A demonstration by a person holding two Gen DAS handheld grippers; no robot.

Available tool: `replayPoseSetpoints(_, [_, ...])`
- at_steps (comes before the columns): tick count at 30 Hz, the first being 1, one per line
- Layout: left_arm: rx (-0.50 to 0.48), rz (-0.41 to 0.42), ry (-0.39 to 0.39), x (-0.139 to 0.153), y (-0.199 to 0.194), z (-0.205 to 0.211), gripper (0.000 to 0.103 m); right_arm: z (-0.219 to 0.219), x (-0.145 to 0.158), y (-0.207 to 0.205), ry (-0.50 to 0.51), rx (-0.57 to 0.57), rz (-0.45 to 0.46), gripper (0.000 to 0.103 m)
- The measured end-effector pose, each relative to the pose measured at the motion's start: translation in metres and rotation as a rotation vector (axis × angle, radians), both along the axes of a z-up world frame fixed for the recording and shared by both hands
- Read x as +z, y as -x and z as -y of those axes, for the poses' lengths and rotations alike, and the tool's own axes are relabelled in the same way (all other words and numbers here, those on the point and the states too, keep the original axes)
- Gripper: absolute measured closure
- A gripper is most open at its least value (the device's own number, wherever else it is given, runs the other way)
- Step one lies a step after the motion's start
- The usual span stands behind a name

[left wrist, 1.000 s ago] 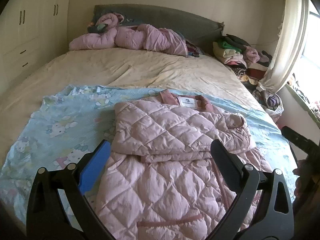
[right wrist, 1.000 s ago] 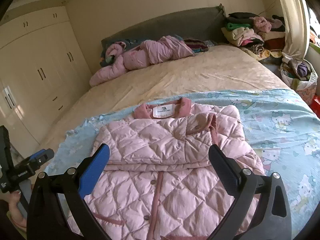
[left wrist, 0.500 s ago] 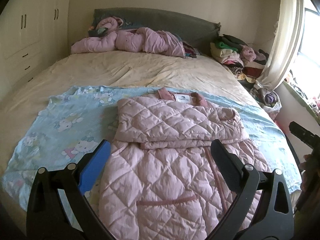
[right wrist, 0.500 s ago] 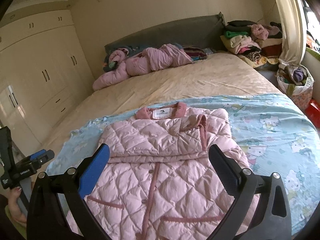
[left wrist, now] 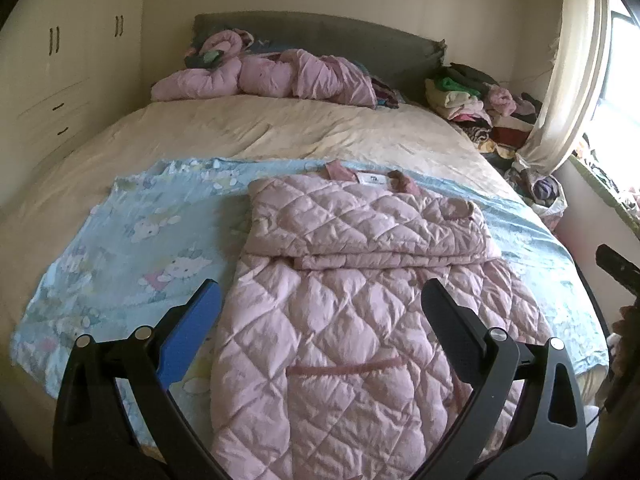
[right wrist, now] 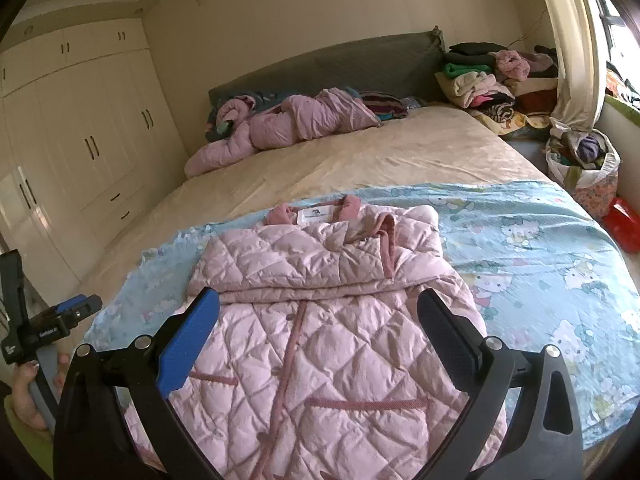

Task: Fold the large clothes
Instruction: 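Move both tools down to the ribbed hem edge of the coat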

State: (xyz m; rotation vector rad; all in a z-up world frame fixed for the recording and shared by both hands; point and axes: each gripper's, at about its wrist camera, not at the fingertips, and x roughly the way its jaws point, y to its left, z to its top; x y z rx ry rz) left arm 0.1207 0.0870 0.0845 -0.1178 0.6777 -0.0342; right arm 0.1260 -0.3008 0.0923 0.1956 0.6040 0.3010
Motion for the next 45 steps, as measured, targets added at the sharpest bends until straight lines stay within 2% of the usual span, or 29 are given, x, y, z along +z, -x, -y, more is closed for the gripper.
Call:
replayPoseSetpoints(12, [0.023,-0.046,-0.05,-0.022,0.022,-0.005,0.01,0.014,-0.021,0.024,0.041,0.004,-0.025,0.004])
replayPoseSetpoints(16, [0.035,-0.068,-0.077,-0.035,0.03,-0.007,0.01,0.017,-0.033,0.032,0.062,0.005,-0.044,0.004])
replayPoseSetpoints(21, [0.035,-0.104,-0.062,-0.052,0.037,-0.012,0.01,0.028,-0.053,0.042,0.082,-0.007,-0.074,0.004])
replayPoseSetpoints(27, [0.051,-0.142,-0.081,-0.07,0.045,-0.016,0.01,0.042,-0.074,0.048,0.088,-0.026,-0.111,0.004])
replayPoseSetpoints(32, [0.068,-0.183,-0.115,-0.087,0.052,-0.023,0.01,0.05,-0.09,0.053,0.098,-0.027,-0.14,0.004])
replayPoseSetpoints(40, [0.095,-0.252,-0.1,-0.114,0.062,-0.041,0.01,0.062,-0.106,0.059,0.098,-0.034,-0.175,0.004])
replayPoseSetpoints(45, [0.089,-0.302,-0.042,-0.137,0.07,-0.053,0.01,0.073,-0.115,0.064,0.09,-0.055,-0.192,0.004])
